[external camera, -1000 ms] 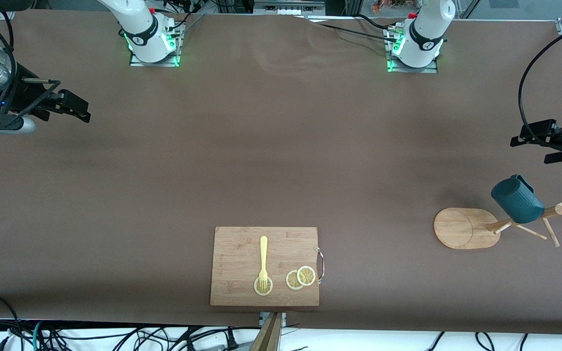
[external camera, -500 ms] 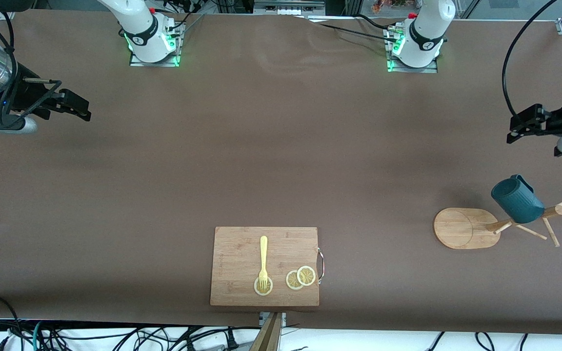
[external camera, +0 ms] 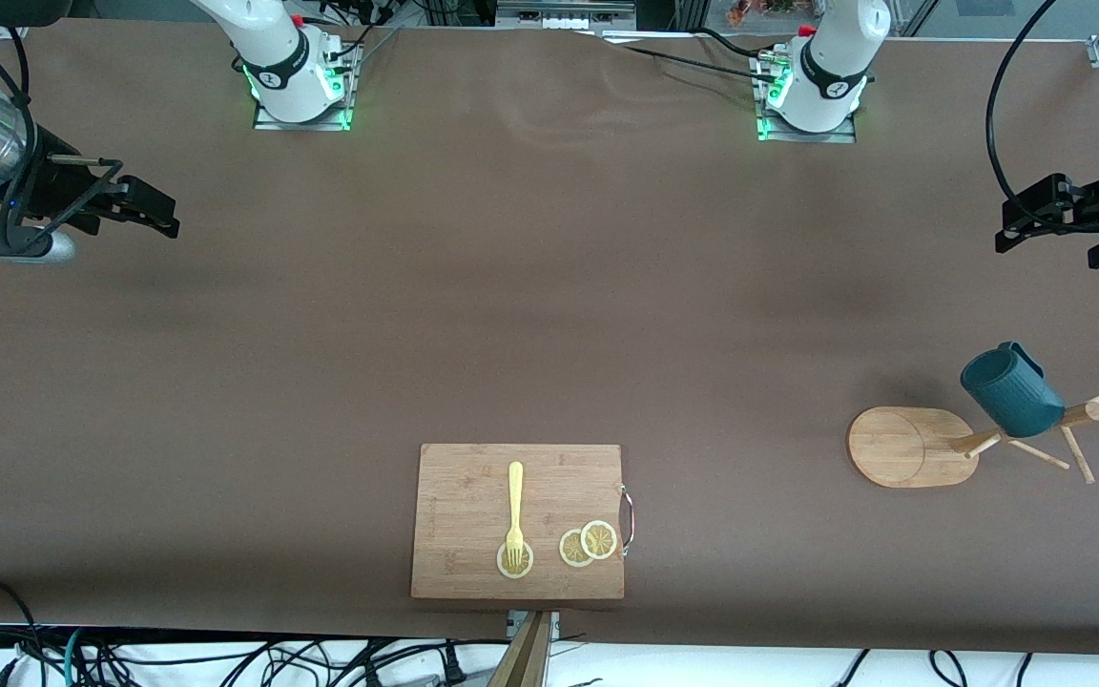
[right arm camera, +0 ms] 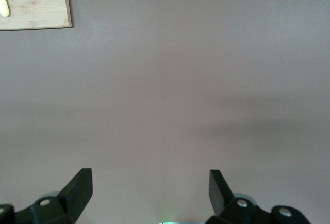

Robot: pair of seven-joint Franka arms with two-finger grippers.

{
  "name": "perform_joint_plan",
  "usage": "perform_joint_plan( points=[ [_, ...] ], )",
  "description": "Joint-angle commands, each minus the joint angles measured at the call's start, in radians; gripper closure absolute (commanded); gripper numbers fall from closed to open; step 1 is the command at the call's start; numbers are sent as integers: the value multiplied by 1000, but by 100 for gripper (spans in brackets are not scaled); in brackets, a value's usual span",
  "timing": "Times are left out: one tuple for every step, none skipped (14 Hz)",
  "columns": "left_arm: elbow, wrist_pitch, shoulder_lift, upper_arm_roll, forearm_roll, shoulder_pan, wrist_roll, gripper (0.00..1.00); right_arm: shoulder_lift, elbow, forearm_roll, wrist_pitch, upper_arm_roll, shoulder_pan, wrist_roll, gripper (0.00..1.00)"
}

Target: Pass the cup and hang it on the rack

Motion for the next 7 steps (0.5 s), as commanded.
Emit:
perform_joint_plan(
  points=[
    [-32, -10, -34, 0, -13, -6, -47, 0, -7, -2, 6, -7, 16, -11, -9, 0],
    [-32, -11, -35, 0, -15, -6, -44, 0, -7, -2, 6, -7, 16, -11, -9, 0],
    [-30, -11, -31, 0, -27, -6, -42, 0, -7, -2, 6, -6, 16, -11, -9, 0],
    [-24, -11, -19, 0, -50, 0, -42, 0, -7, -2, 6, -7, 16, -11, -9, 0],
    [-19, -11, 0, 0, -56, 3, -44, 0, -7, -4, 6, -9, 16, -11, -9, 0],
    [-10, -20, 9, 0, -55, 5, -45, 0, -7, -4, 6, -9, 14, -11, -9, 0],
    [-10, -22, 12, 1, -55, 6, -45, 0, -7, -4, 6, -9, 16, -11, -9, 0]
  ],
)
